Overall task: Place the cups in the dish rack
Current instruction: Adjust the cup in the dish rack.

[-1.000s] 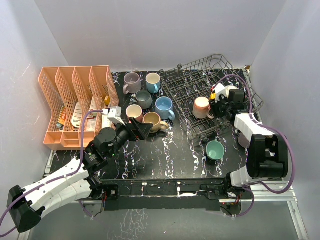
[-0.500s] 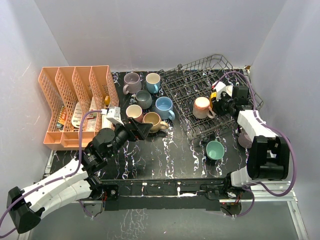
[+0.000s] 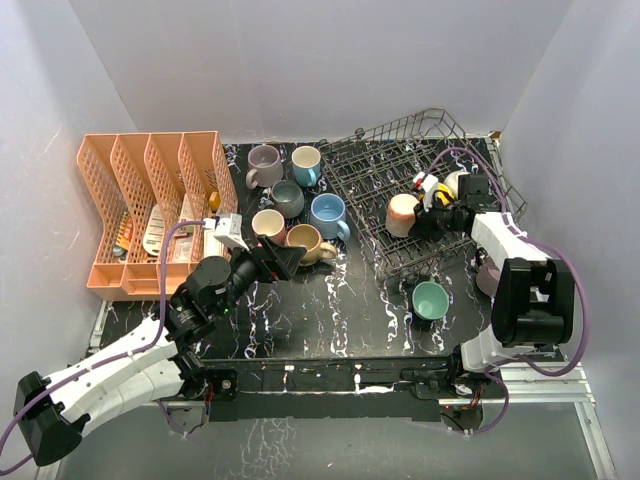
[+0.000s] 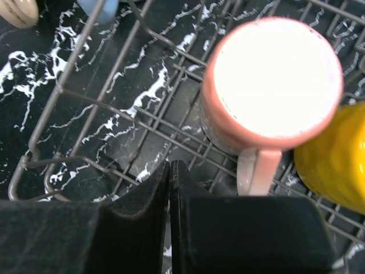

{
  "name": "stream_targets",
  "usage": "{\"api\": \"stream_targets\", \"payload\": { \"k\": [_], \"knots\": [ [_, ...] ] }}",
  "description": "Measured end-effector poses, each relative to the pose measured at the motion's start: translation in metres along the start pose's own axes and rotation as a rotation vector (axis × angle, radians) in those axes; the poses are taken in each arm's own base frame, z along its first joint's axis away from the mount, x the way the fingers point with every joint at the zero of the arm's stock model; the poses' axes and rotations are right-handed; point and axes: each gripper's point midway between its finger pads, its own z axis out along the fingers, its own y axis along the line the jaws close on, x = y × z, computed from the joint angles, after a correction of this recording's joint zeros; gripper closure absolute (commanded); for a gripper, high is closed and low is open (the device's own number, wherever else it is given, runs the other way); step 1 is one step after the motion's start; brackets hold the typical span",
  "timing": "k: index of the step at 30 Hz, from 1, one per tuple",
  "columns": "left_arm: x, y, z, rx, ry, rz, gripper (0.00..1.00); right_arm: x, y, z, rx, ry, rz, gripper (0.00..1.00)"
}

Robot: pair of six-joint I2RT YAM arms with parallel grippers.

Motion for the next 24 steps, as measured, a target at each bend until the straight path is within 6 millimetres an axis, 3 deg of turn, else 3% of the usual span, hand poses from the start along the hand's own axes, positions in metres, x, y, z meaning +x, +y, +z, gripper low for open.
{"api": "stream_targets", "payload": {
  "k": [10, 16, 19, 24],
  "knots": [
    [0.005, 0.003, 0.000, -0.004, 0.008, -0.005, 0.14, -0.023, 0.033, 0.043, -0.112, 0.012, -0.095, 0.89],
    [0.005, 0.003, 0.000, -0.004, 0.008, -0.005, 0.14, -0.027, 0.009, 0.057, 0.008, 0.056, -0.099, 0.88],
    [0.005, 0.003, 0.000, -0.004, 0.008, -0.005, 0.14, -0.026, -0.010, 0.058, 0.095, 0.090, -0.086, 0.88],
    [0.006, 0.004, 0.001, -0.007, 0.011, -0.003, 0.14, -0.020, -0.020, 0.055, 0.160, 0.130, -0.072, 0.88]
  ]
}}
